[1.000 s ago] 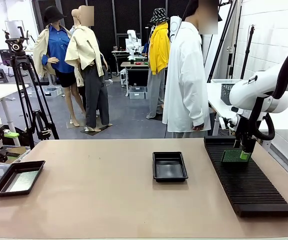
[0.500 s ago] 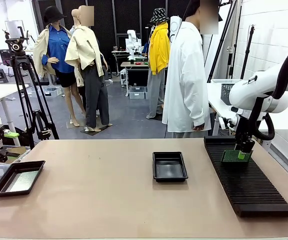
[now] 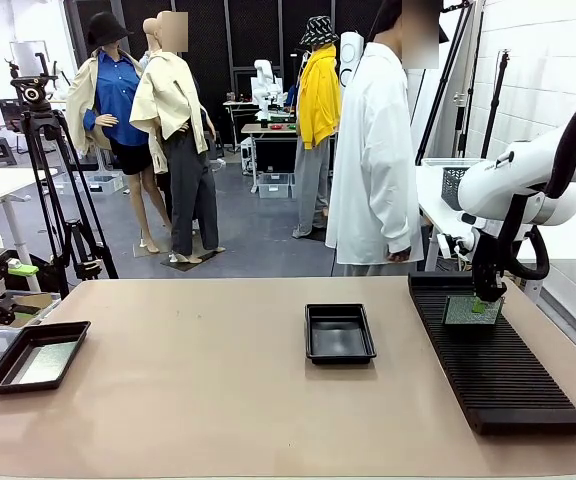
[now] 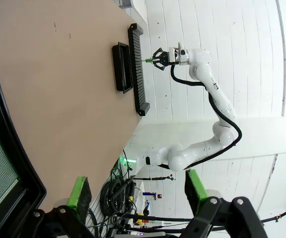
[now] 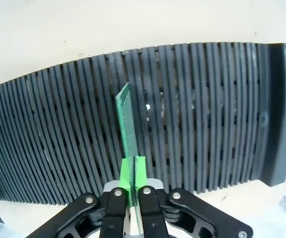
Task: Inspect and transfer BCBs to ESD trays.
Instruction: Pick up the Blank PCB from the PCB Rack and place it in the right ESD tray.
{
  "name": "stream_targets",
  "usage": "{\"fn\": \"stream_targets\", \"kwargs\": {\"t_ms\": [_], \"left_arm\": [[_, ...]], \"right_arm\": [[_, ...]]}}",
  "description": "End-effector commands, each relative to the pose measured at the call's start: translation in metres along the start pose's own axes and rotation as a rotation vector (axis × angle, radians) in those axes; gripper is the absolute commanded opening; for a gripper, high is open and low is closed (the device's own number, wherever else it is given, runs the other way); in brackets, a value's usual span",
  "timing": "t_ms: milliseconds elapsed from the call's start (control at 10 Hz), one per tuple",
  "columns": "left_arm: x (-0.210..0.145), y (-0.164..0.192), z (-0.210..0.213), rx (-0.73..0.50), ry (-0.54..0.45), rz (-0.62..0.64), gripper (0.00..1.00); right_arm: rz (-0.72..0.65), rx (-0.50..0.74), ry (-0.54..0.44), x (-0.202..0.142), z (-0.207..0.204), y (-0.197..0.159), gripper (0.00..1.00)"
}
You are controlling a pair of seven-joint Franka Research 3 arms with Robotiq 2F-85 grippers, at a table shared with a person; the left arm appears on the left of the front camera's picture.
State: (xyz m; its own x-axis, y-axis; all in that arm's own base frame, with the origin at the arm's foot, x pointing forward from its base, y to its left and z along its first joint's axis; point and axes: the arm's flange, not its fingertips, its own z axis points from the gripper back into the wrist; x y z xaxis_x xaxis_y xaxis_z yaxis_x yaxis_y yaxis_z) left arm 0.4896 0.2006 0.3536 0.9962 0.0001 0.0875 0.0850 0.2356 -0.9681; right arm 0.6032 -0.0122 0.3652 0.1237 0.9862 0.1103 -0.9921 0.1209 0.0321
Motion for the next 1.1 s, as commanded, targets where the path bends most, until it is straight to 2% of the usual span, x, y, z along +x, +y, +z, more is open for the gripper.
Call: {"fn": "stream_targets", "kwargs": {"t_ms": [0,1000], "left_arm": [[-0.0003,-0.0028,0.0012,0.005,-0.004,-0.005,1.0],[-0.0003,-0.0028,0.0012,0.005,-0.004,-0.005,1.0]], "right_arm": [[0.0,0.014,0.018,-0.0014,-0.0032,-0.0031,0.0],[0.004,0.0,0.003,0.0005,0.0002,-0.0015,0.0]]}}
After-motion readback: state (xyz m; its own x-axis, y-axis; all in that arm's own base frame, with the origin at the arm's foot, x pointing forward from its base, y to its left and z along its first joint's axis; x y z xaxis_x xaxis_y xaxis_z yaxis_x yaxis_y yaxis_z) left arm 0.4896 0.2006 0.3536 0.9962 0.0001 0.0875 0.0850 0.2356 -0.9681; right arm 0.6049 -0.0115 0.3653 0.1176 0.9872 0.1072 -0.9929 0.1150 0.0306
